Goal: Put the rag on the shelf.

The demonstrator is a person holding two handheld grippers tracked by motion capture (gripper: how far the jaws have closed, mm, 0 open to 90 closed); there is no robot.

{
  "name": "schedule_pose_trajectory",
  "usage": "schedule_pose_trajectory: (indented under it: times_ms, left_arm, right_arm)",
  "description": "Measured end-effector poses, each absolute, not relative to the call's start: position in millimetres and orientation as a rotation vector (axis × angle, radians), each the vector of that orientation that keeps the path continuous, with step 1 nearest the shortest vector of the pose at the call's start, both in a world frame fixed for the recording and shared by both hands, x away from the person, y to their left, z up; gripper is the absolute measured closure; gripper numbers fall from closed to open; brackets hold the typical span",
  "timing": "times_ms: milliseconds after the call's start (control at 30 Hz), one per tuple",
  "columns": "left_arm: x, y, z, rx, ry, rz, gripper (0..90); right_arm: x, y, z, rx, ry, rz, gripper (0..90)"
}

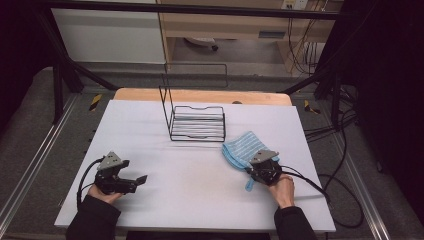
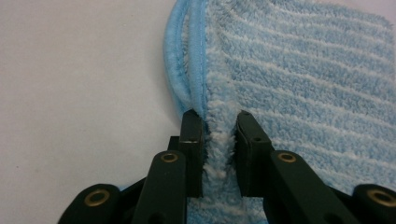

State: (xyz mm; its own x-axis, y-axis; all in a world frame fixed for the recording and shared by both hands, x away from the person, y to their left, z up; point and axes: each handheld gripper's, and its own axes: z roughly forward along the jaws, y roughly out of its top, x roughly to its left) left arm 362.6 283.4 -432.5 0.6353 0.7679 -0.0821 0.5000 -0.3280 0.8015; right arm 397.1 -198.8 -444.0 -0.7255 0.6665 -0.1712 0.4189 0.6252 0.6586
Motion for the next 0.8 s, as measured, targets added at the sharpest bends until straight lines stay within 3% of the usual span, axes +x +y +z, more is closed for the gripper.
schedule_pose_trajectory:
  times_ms: [800]
  left_arm:
    - [363,283,-433,2.006,0.999,0.396,6.8]
  right_arm:
    - [379,-190,-425,1.028,2.507,1.070,79.2]
